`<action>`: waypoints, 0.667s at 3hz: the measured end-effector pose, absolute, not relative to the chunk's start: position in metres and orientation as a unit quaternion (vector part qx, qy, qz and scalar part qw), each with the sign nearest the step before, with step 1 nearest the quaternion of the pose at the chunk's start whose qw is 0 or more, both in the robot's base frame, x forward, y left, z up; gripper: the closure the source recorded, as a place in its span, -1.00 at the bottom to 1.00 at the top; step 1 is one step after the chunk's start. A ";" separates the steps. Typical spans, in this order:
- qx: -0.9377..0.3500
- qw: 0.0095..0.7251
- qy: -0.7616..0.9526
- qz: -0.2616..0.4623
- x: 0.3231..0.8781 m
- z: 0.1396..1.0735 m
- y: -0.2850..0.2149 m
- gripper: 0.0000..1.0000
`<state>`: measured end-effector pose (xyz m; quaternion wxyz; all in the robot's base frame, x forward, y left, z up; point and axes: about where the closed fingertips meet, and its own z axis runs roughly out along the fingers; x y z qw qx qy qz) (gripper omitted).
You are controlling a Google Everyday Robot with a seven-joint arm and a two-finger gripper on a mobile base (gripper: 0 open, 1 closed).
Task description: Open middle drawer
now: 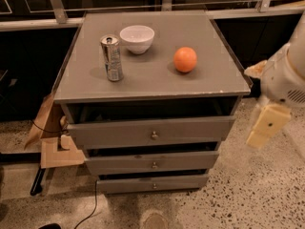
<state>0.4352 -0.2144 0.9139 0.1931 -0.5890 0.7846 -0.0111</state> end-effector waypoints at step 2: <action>-0.583 0.211 0.782 0.055 0.444 0.780 -0.199 -1.00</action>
Offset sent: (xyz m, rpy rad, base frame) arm 0.0170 0.0278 -0.2254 0.1982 0.1009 0.0431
